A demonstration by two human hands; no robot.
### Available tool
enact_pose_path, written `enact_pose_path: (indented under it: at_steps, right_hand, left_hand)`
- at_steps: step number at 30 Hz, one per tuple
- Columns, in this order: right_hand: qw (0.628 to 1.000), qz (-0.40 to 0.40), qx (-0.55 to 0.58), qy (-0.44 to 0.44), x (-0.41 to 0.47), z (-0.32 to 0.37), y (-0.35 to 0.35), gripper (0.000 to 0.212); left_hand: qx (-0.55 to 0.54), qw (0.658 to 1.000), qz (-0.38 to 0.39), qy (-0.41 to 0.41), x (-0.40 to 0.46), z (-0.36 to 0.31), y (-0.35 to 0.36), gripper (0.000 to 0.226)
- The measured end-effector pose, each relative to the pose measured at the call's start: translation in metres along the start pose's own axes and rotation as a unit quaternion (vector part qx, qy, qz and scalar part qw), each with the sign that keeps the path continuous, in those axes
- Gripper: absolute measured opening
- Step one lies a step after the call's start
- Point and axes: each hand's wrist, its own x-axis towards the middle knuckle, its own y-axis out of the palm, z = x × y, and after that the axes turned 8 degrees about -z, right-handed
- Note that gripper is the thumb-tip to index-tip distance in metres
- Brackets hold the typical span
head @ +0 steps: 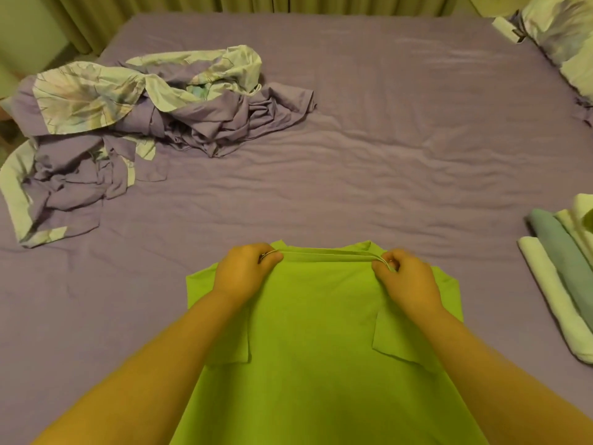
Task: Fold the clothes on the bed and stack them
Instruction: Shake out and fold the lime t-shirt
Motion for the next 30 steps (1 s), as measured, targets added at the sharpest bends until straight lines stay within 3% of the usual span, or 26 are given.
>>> enact_pose_path:
  at_steps: [8,11,13,16,18,22,25,27,30]
  right_hand:
    - [0.998,0.054,0.002,0.033,0.057,-0.015,0.032,0.005]
    - [0.996,0.081,0.023,-0.001,0.060,-0.026,0.043,0.019]
    - [0.996,0.058,0.045,-0.048,0.054,-0.035,0.042,0.031]
    - [0.983,-0.005,0.010,-0.182,0.031,-0.063,0.029,0.047]
    - [0.972,0.012,-0.017,-0.236,0.013,-0.086,0.018,0.062]
    - [0.937,0.070,-0.098,-0.328,-0.011,-0.130,-0.001,0.078]
    - [0.933,0.093,-0.116,-0.328,-0.014,-0.148,-0.005,0.074]
    - [0.936,0.075,-0.101,-0.328,-0.012,-0.150,-0.005,0.056]
    - [0.978,0.003,-0.010,-0.208,-0.005,-0.141,-0.009,0.040]
  left_hand:
    - [0.137,0.990,-0.009,-0.033,0.038,0.006,0.043,0.028]
    - [0.233,0.962,-0.131,0.055,0.036,0.008,0.063,0.024]
    - [0.217,0.946,-0.196,0.137,0.024,-0.006,0.082,0.025]
    - [0.156,0.937,-0.104,0.296,-0.002,-0.040,0.122,0.026]
    - [0.152,0.922,-0.025,0.357,-0.018,-0.053,0.151,0.031]
    - [0.193,0.921,0.054,0.334,-0.028,-0.064,0.173,0.044]
    - [0.205,0.921,0.082,0.320,-0.027,-0.068,0.173,0.051]
    - [0.210,0.922,0.089,0.312,-0.024,-0.072,0.174,0.057]
    - [0.204,0.929,0.075,0.299,-0.019,-0.081,0.181,0.060]
